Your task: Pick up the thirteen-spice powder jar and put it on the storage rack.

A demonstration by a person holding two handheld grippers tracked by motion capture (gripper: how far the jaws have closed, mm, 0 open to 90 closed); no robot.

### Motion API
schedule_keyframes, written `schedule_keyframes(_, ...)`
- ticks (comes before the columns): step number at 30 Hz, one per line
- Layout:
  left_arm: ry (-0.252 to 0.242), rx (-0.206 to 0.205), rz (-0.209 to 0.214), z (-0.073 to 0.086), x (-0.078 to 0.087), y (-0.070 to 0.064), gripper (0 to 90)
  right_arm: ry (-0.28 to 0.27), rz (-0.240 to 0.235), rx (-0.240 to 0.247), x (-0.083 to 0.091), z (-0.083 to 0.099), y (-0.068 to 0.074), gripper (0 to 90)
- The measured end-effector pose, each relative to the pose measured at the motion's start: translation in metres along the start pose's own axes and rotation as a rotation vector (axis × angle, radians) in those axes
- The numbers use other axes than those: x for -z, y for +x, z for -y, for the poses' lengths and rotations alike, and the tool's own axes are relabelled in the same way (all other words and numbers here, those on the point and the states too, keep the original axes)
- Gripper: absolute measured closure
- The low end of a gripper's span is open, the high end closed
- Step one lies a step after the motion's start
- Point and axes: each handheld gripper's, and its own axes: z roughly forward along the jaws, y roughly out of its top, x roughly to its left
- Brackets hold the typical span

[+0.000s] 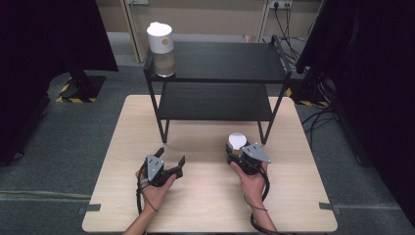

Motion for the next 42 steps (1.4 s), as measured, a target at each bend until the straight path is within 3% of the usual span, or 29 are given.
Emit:
schedule_keyframes(13,0.003,-0.002,-0.003,0.000,0.000,-0.001,10.9,-0.104,0.020,-0.003,0.029,-0.004,-0.001,30.7)
schedule_keyframes(20,0.002,0.000,-0.006,0.000,0.000,-0.001,10.9,-0.170,0.040,-0.003,0.044,-0.017,-0.005,30.8)
schedule_keyframes(42,0.004,-0.001,-0.006,-0.001,0.000,-0.001,11.0,-0.289,0.059,0.000,0.061,-0.054,-0.014,30.8)
